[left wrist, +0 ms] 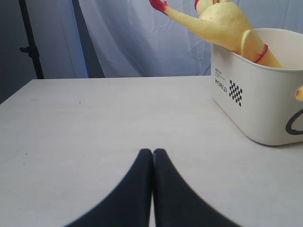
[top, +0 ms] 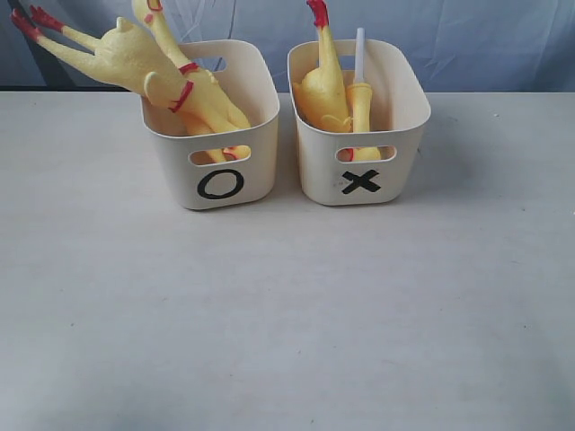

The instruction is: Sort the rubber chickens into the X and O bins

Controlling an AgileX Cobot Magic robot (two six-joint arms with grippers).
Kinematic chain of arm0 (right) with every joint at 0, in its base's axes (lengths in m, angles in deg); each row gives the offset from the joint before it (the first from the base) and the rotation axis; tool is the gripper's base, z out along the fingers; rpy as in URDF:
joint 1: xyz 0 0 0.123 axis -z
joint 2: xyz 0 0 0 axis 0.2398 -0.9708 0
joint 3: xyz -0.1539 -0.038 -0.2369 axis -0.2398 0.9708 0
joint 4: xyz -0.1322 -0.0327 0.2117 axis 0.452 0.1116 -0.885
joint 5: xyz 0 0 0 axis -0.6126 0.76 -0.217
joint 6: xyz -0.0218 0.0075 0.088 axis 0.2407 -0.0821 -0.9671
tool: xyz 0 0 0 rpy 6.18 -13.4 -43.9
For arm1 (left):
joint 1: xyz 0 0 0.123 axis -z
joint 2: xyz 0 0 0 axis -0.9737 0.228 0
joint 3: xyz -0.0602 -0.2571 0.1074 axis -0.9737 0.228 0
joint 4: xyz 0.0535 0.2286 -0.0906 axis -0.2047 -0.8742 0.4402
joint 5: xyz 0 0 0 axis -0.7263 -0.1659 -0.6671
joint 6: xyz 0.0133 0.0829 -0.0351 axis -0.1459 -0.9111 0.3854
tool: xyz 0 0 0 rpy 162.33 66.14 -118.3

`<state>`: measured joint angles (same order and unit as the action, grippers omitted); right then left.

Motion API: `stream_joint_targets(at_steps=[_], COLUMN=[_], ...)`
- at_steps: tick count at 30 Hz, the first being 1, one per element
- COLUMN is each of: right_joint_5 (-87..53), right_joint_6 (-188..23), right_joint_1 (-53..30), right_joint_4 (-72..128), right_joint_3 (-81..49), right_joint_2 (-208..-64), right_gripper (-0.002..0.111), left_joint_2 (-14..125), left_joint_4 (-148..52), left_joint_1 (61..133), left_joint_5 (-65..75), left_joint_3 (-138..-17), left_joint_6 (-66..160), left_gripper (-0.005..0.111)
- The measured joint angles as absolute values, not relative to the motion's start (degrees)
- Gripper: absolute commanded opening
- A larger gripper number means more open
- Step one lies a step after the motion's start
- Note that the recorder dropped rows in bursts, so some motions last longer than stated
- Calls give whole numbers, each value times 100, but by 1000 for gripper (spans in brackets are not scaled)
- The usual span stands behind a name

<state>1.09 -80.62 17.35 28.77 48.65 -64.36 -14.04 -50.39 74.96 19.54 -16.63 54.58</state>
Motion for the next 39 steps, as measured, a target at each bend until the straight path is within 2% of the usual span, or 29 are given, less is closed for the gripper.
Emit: stream_joint_targets(at_steps=[7, 39], right_joint_5=[111, 121], right_joint_6=[-8037, -8037], right_joint_1=[1509, 1496], right_joint_4=[2877, 2850], right_joint_3=[4865, 4865], right_joint_2=[-6436, -6436], right_gripper=[0, 0], left_joint_2=[-1404, -1404], left_joint_4=[-5039, -5039], left_joint_1=[7496, 7496], left_joint_5=[1954, 1954], left_joint_3=[-1663, -1663], left_joint_6=[5458, 5458], left_gripper=[0, 0])
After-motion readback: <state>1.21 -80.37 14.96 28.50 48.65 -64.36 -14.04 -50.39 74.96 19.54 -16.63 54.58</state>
